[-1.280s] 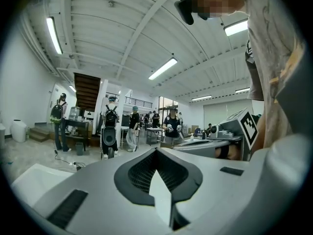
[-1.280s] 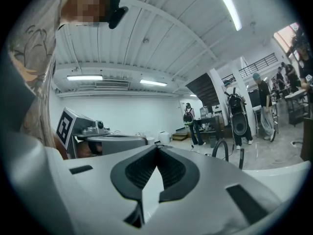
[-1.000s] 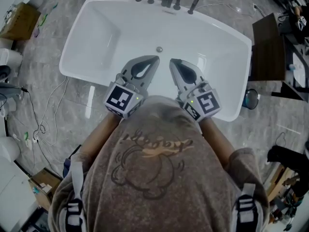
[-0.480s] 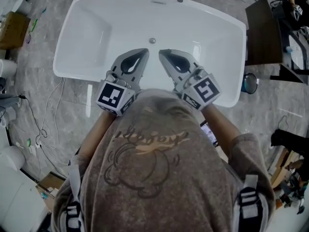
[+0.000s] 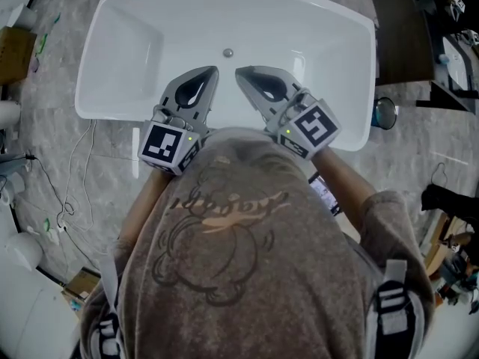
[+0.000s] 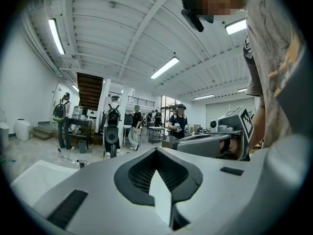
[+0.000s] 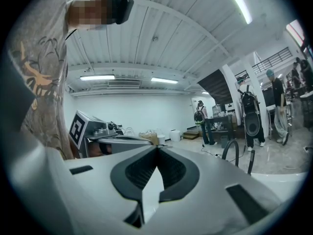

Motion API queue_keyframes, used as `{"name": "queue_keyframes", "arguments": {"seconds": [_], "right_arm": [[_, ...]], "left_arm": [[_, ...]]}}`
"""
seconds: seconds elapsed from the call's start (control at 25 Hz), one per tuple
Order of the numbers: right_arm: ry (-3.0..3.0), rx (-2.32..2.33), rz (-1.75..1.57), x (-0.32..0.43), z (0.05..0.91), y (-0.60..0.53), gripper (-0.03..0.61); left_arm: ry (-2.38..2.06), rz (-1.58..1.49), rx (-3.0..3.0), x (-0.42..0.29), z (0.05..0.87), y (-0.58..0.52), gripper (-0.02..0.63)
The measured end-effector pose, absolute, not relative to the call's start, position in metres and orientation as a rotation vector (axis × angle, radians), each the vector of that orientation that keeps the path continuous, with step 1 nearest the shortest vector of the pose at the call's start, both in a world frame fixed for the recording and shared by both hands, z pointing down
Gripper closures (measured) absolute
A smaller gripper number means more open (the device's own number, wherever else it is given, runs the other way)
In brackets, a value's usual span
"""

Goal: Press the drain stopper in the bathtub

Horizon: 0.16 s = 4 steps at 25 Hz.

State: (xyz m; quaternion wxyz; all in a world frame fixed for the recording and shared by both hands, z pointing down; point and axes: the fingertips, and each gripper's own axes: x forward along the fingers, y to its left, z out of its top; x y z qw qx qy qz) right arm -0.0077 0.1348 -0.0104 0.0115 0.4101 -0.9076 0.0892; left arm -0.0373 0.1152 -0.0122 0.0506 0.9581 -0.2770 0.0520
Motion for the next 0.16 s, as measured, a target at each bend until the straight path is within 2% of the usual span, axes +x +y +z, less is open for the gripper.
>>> {"name": "queue_keyframes", "arguments": {"seconds": [0.16], "right_arm": [[-2.827, 1.288, 0.287, -0.004, -0.0097, 0.1315, 0.574]], "left_arm": [[-0.859, 0.166, 2.908, -0.0379, -0.011, 0.1117, 0.603]]}}
